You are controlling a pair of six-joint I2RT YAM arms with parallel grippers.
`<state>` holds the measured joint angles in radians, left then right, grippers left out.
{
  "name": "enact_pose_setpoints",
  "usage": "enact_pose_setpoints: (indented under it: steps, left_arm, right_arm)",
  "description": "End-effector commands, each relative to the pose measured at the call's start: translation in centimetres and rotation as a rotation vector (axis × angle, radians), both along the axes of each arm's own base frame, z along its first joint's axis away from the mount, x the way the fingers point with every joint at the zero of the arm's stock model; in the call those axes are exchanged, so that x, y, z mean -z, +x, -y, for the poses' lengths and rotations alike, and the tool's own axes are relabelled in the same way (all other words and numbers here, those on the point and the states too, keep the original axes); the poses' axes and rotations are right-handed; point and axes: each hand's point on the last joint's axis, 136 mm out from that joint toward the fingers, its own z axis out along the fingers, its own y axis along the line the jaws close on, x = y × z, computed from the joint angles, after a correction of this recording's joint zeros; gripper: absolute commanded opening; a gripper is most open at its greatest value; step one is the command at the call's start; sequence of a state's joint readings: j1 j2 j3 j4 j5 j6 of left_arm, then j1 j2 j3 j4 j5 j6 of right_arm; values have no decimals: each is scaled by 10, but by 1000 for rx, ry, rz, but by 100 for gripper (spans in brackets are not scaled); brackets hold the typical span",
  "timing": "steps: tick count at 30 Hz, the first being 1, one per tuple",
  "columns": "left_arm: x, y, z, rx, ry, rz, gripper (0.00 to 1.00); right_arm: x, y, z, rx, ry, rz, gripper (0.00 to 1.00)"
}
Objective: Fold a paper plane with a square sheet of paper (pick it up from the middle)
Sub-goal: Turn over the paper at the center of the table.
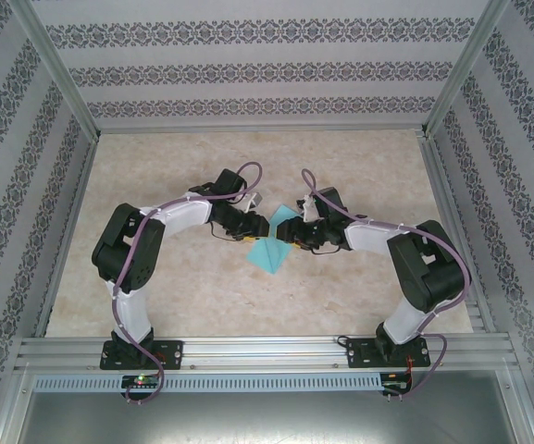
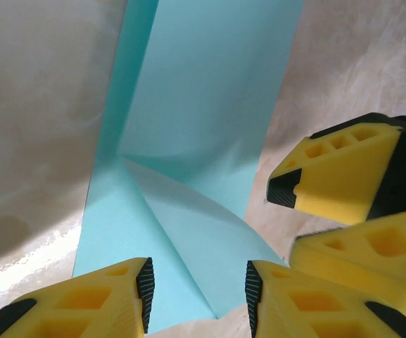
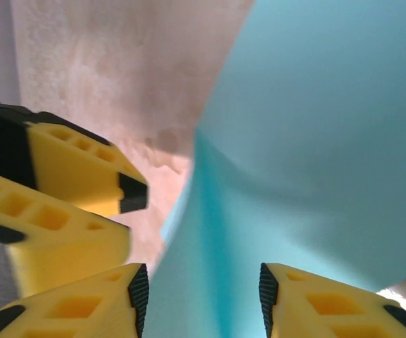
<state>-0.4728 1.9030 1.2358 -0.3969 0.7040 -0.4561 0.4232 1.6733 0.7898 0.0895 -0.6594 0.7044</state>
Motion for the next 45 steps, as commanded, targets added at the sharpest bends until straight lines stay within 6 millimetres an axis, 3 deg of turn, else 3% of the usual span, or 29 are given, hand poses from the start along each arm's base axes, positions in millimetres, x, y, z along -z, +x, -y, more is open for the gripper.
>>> enact_pose_setpoints:
  steps: [1,7,11,17,22,27,32,45]
  left_arm:
    - [8,-6,-2,12,-11,-28,43]
    - [13,-6,-2,19,-2,-36,43]
    - [11,-5,-3,10,-5,-32,43]
    - [-5,-1,-11,-24,-8,5,48]
    - [-15,1,-14,-70,-69,12,56]
    - [-23,10,-12,-124,-168,16,63]
    - [-39,20,-4,-161,-285,45,66]
    - [-76,27,5,-177,-410,80,67]
  right_arm:
    - [-15,-1,-8,-13,76,27,49]
    - [-13,-7,-9,-13,78,18,51]
    - [2,-14,-2,-31,-24,0,48]
    - [11,-10,-9,-33,5,-11,37]
    - [13,-6,-15,-37,32,-9,22]
    - [1,-2,-15,-35,63,18,7]
    - [-18,0,-18,-37,128,40,1]
    - [-77,6,-20,-39,301,114,0]
